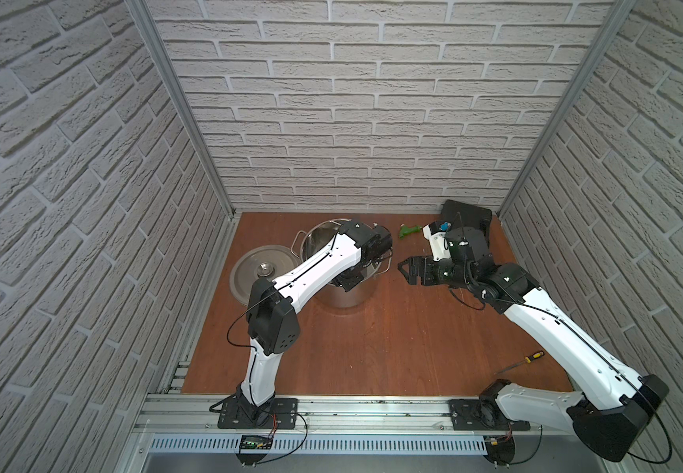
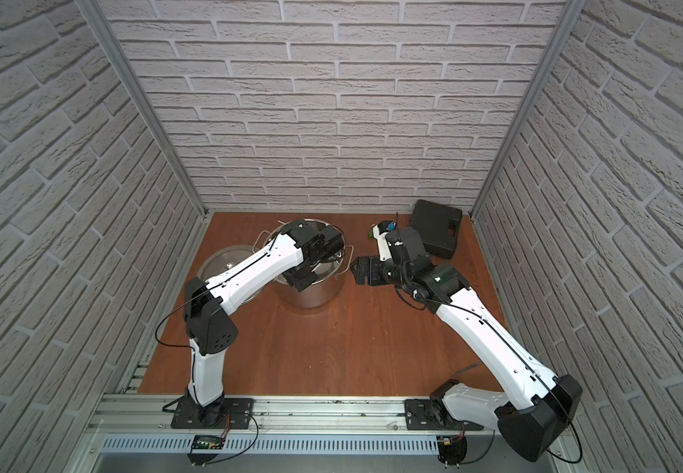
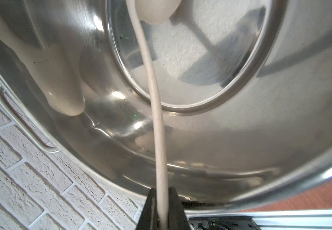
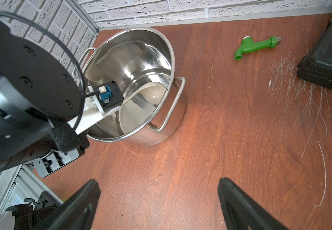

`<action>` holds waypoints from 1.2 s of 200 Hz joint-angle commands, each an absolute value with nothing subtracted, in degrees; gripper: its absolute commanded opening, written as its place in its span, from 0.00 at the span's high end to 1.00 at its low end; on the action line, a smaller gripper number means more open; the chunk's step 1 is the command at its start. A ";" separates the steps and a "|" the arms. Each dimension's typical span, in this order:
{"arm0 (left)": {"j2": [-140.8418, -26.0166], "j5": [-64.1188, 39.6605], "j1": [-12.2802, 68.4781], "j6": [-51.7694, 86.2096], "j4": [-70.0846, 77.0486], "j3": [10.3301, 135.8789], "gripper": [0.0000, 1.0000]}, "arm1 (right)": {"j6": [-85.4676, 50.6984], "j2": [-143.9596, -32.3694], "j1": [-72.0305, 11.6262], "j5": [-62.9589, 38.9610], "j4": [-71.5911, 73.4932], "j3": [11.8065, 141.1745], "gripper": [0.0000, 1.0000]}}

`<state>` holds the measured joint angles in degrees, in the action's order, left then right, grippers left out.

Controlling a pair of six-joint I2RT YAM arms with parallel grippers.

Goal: Stir the soup with a spoon
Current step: Stir the soup in the pan with a stick.

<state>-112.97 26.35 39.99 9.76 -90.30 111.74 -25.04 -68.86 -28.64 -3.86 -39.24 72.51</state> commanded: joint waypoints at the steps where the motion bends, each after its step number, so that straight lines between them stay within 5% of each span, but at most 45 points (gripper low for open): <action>1: -107.98 27.52 39.89 12.67 -94.48 108.30 1.00 | -24.65 -68.28 -29.26 -4.03 -37.33 71.91 0.04; 82: -107.76 30.49 34.11 13.38 -93.64 109.44 1.00 | -24.02 -71.39 -29.23 -8.07 -38.85 74.21 0.04; 161: -116.44 26.94 39.14 13.13 -92.17 121.24 1.00 | -23.73 -71.51 -29.24 -7.58 -40.21 77.47 0.04; 240: -110.79 27.13 41.56 16.42 -95.92 112.59 1.00 | -24.80 -66.18 -29.27 -6.15 -39.45 71.91 0.04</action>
<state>-114.72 25.82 41.63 14.28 -92.09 115.39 -24.67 -67.48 -28.69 -6.92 -40.93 73.43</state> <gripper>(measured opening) 0.102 0.962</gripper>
